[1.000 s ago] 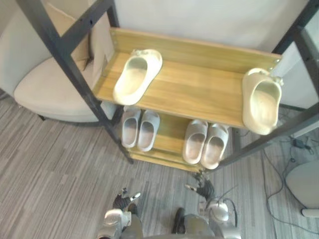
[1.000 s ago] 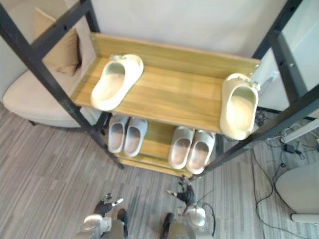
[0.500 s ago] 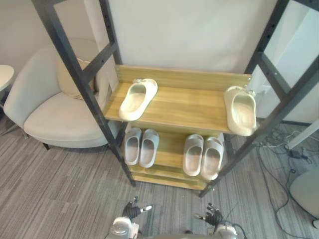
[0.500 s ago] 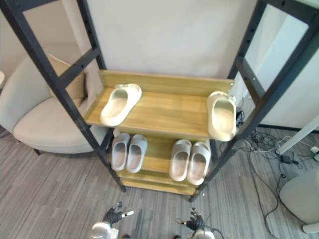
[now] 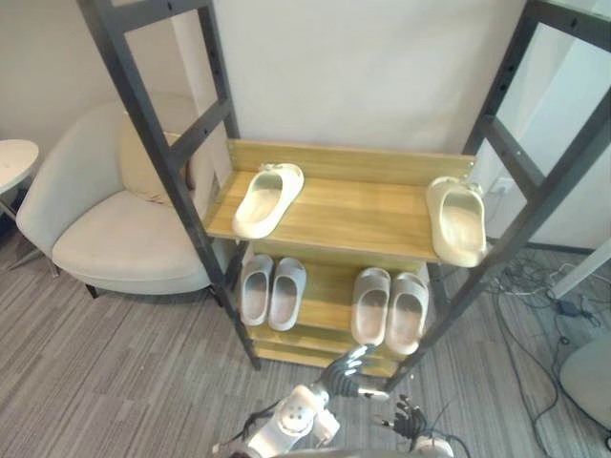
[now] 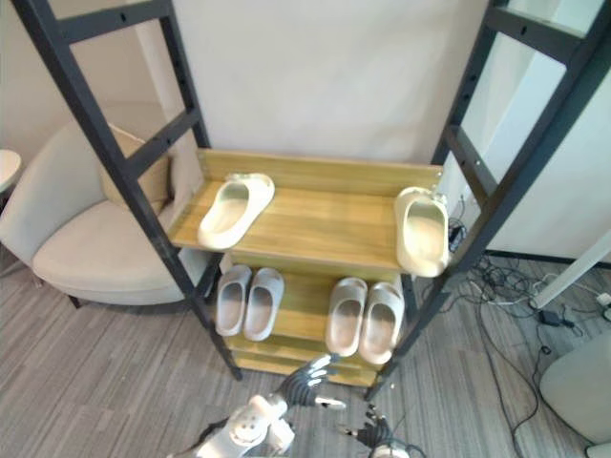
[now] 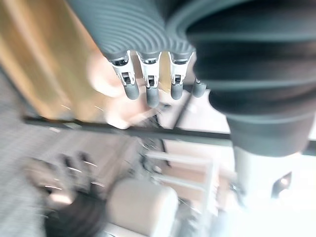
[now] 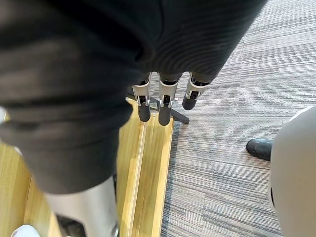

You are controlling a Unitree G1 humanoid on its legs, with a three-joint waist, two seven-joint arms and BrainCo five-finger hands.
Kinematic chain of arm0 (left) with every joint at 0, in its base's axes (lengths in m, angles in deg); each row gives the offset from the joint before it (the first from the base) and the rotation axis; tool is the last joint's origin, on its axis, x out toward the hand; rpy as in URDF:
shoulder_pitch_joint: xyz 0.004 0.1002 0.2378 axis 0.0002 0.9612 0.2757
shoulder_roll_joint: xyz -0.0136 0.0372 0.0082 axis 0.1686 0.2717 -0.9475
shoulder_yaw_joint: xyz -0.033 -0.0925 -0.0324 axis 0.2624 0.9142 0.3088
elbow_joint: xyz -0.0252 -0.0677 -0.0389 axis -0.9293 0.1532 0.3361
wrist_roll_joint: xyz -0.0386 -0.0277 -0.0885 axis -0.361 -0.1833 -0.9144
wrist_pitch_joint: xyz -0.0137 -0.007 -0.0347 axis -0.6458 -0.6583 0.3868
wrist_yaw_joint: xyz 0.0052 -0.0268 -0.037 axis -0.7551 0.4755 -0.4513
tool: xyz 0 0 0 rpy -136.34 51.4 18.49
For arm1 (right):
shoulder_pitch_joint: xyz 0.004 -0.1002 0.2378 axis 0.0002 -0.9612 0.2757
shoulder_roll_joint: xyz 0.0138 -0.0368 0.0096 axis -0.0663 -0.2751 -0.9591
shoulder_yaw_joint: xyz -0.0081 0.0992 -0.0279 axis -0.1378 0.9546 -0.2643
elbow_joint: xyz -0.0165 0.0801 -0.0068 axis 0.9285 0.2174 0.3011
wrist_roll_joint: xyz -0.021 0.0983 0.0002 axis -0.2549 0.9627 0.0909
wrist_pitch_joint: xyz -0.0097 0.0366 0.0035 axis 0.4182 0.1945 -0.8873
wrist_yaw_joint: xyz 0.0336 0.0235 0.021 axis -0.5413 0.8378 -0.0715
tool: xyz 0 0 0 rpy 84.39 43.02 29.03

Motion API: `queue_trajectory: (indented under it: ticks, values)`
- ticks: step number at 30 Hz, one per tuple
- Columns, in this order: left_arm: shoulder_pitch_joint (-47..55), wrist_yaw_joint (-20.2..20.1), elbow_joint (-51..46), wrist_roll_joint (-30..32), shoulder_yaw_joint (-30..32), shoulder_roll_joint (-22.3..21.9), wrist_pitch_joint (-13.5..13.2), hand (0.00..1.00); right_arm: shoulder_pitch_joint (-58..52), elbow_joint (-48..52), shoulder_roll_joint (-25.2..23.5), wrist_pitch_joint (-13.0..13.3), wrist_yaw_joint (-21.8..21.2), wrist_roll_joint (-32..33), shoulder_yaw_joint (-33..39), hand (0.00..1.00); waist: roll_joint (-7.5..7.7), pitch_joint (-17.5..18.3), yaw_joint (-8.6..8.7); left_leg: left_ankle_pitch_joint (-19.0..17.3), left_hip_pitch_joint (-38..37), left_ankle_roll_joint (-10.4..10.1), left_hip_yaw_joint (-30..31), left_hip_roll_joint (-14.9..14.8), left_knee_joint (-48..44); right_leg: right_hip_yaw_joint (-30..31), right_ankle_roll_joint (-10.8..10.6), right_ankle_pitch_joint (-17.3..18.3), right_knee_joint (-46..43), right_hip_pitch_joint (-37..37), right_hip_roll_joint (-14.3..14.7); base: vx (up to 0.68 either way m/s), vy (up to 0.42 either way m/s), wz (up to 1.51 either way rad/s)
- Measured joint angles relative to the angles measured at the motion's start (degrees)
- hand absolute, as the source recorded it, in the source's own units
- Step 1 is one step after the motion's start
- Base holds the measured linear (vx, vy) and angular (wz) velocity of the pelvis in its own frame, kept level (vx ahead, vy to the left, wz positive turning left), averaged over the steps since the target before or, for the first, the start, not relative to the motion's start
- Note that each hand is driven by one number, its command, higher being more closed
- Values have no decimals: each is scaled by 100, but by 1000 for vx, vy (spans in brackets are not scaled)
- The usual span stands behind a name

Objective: Organize the slippers on the shoe rack

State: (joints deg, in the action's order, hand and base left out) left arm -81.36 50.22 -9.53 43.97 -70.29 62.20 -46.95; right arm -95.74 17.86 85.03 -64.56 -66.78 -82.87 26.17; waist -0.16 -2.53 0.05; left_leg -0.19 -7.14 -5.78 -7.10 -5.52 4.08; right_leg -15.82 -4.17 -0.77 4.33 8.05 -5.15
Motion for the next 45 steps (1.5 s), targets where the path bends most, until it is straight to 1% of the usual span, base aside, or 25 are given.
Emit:
queue_trajectory:
  ticks: [5,6,7,9,10,11,13,14,17,18,21,22,24,25,27,28,29,30,31,33,35,36,38,43,45]
  values:
    - [-516,-40,-680,-301,-32,1,-66,0,-2,24,17,0,-4,-6,-54,0,1,0,10,0,-37,1,-7,10,76,-8,-4,18,5,5,-1,35,5,0]
    - [-681,11,-953,-417,-29,1,-67,0,-3,34,22,0,-5,-8,-77,0,3,0,11,-1,-39,2,-8,17,78,-7,-5,19,5,5,-7,0,0,0]
    - [-727,28,-1017,-449,-28,0,-69,0,-4,37,25,0,-5,-8,-85,0,3,0,12,-2,-39,3,-8,19,78,-7,-5,19,5,5,-9,0,0,0]
    - [-981,72,-1349,-511,34,0,-75,0,-6,59,47,-1,-6,-9,-172,0,6,2,19,-2,-43,4,-9,22,78,-7,-5,19,5,6,-13,-18,4,0]
    - [-1252,116,-1593,-594,186,1,-78,0,-6,86,68,-1,-9,-9,-247,0,7,3,40,-2,-64,3,-10,22,78,-8,-5,19,5,4,-14,0,0,0]
    - [-1291,134,-1622,-610,222,0,-80,0,-6,90,69,-2,-9,-9,-249,0,7,3,45,-2,-72,3,-11,22,78,-8,-5,19,5,4,-14,-58,5,-2]
    - [-1703,350,-1918,-731,716,-58,-114,0,-82,198,93,-5,-12,-8,-252,0,-1,56,60,-19,-80,13,-12,23,74,15,-28,81,-32,-16,-34,-44,5,-1]
    - [-1760,387,-1950,-743,771,-61,-127,0,-87,205,96,-6,-13,-8,-253,0,-1,61,60,-19,-80,14,-12,24,73,16,-28,83,-38,-19,-36,0,0,0]
    - [-2421,651,-2046,-783,1405,-62,-287,0,-111,227,112,-8,-43,-6,-252,0,-4,102,63,-23,-65,17,-15,30,69,34,-38,141,-168,-100,-65,0,0,0]
    - [-2467,670,-2046,-782,1449,-61,-298,0,-111,229,116,-8,-49,-6,-251,0,-5,102,65,-23,-60,17,-15,32,67,35,-40,145,-181,-110,-70,0,0,0]
    - [-2836,825,-2031,-763,2007,28,-323,0,-105,237,164,-14,-106,-6,-238,0,-3,120,87,-24,25,23,-17,64,51,55,-50,151,-230,-221,-97,4,5,-1]
    - [-2868,849,-2006,-758,2085,45,-324,0,-105,239,164,-14,-109,-6,-235,0,0,118,90,-25,23,24,-18,67,50,61,-50,151,-230,-221,-100,23,14,-4]
    - [-3128,981,-1626,-629,2516,308,-338,0,-100,252,172,-33,-138,-8,-221,0,2,119,112,-34,23,39,-26,88,51,67,-54,149,-211,-227,-112,18,12,-3]
    - [-3157,998,-1565,-615,2553,356,-339,0,-98,254,171,-39,-140,-8,-220,0,2,118,120,-35,23,39,-27,89,51,68,-55,147,-210,-228,-113,5,9,-4]
    - [-3248,1156,-1126,-536,2970,848,-326,0,-69,292,178,-53,-204,-8,-211,0,1,118,257,-35,62,39,-37,90,51,71,-54,144,-201,-276,-112,-1,4,-4]
    - [-3253,1169,-1091,-535,3009,893,-325,0,-70,304,181,-54,-215,-9,-209,0,0,118,269,-35,77,38,-39,90,50,71,-54,142,-201,-293,-112,-6,2,-7]
    - [-3343,1192,-897,-529,3193,1121,-305,0,-86,377,208,-66,-261,-10,-199,0,-2,91,278,-35,151,39,-62,88,49,122,-52,126,-201,-383,-112,-9,4,-8]
    - [-3386,1194,-823,-529,3248,1200,-300,0,-93,398,217,-69,-266,-10,-193,0,-5,90,278,-35,188,39,-76,86,44,125,-46,107,-200,-425,-106,-11,8,-19]
    - [-3557,1197,-548,-519,3342,1563,-291,0,-125,468,223,-78,-287,-11,-134,0,-9,83,283,-35,273,39,-138,88,9,145,-44,56,-173,-514,-106,-5,10,-16]
    - [-3692,1200,-362,-520,3373,1807,-279,0,-121,474,223,-78,-299,-10,-50,0,-11,51,304,-35,314,39,-146,100,-25,166,-45,19,-128,-531,-114,1,6,-11]
    - [-3926,1193,-204,-519,3404,2145,-276,0,-99,494,298,-76,-303,-8,10,0,-47,-93,308,-35,324,39,-158,109,-27,190,-37,-31,-62,-524,-115,-14,1,-6]
    - [-3956,1191,-183,-518,3405,2206,-276,0,-87,492,319,-76,-306,-9,10,0,-59,-117,308,-35,332,39,-158,109,-27,190,-33,-37,-55,-532,-115,-38,-1,-4]
    - [-4079,1185,-95,-405,3406,2472,-263,0,-64,486,406,-77,-319,-7,13,0,-133,-166,311,-34,515,39,-167,102,-52,198,-16,-72,-46,-716,-111,-32,-6,-4]
    - [-4198,1175,153,-248,3409,2642,-120,0,-17,487,435,-71,-336,-4,26,0,-195,-251,339,-34,614,39,-175,97,-84,210,-16,-93,-46,-811,-107,-1,-7,-3]
    - [-4395,1170,333,-156,3407,2737,-79,0,35,488,446,-68,-347,-4,26,0,-214,-348,341,-34,635,39,-176,99,-89,221,-16,-93,-50,-834,-109,0,0,0]
